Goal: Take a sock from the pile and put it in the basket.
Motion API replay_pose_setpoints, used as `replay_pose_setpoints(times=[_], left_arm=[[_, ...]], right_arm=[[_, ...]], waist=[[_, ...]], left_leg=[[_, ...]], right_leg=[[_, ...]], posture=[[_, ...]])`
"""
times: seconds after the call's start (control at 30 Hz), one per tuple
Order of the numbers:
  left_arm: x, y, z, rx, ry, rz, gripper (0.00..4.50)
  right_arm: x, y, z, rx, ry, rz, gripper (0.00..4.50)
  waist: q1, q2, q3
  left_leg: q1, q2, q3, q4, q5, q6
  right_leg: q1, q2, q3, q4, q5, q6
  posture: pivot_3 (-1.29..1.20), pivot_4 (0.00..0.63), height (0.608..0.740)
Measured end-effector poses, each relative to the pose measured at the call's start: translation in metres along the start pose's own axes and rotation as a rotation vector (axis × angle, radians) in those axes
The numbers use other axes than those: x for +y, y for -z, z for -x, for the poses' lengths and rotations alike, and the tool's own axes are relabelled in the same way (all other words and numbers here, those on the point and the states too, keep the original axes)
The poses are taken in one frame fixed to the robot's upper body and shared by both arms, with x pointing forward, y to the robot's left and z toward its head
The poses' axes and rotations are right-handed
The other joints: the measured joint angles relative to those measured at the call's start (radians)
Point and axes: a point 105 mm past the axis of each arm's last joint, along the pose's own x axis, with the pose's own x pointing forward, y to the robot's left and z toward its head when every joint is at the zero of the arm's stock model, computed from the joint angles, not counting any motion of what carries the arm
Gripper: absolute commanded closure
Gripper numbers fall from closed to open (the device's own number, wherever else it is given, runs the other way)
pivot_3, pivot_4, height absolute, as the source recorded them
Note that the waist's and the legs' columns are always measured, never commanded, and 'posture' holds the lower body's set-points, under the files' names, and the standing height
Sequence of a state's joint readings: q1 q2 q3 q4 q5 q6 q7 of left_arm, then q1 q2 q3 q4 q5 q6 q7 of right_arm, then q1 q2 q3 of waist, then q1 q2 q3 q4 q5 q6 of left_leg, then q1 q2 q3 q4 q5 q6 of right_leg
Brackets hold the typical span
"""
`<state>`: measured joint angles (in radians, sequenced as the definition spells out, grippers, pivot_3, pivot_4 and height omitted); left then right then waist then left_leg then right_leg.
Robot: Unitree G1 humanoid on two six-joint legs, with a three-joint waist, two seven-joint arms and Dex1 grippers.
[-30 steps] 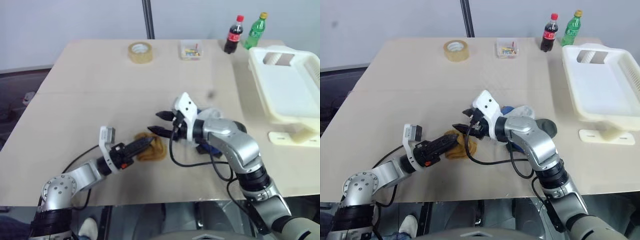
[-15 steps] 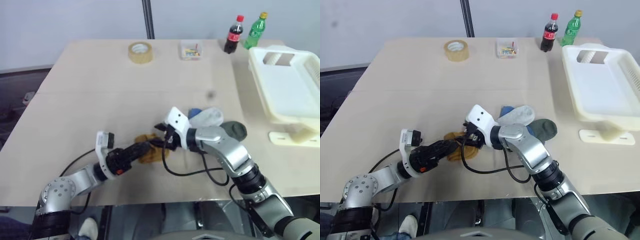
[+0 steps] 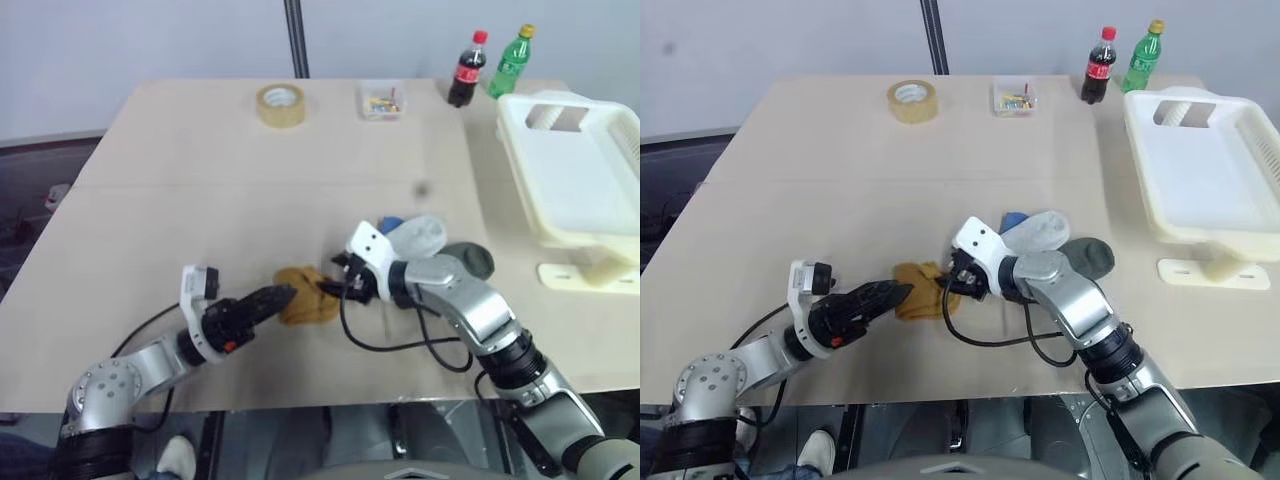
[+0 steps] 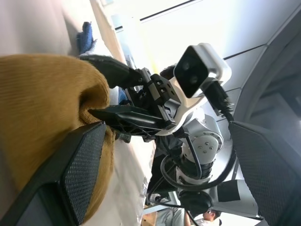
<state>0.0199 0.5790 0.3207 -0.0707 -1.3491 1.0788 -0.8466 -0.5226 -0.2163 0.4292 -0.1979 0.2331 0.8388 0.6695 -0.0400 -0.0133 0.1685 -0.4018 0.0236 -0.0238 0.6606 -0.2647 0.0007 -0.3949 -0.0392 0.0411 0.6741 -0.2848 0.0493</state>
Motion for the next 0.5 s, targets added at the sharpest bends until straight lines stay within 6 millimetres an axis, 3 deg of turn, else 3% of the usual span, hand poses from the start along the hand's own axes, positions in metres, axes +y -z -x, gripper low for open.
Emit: replay_pose_setpoints(times=[0.2,0.5], left_arm=[[0.001,-0.004,0.002,-0.011,-0.053,-0.074,0.03],[-0.003,0.009,0.001,0.007,-0.057,-0.073,0.03]], right_arm=[[0.024,0.004,-0.008,0.028,-0.112,-0.174,1.7],[0.008,0.003,-0.019,0.051,0.003,-0.222,1.7]], waist=[[-0.001,0.0,0.0],[-0.002,0.0,0.0]], left_leg=[[0.0,0.0,0.0,-0.001,0.0,0.0],[0.001,0.0,0.0,-0.001,0.0,0.0]], right_leg=[[0.0,-0.004,0.0,-0.001,0.0,0.0],[0.0,-0.003,0.0,0.0,0.0,0.0]], posture=[[0.0,0.15,0.74],[0.0,0.15,0.74]])
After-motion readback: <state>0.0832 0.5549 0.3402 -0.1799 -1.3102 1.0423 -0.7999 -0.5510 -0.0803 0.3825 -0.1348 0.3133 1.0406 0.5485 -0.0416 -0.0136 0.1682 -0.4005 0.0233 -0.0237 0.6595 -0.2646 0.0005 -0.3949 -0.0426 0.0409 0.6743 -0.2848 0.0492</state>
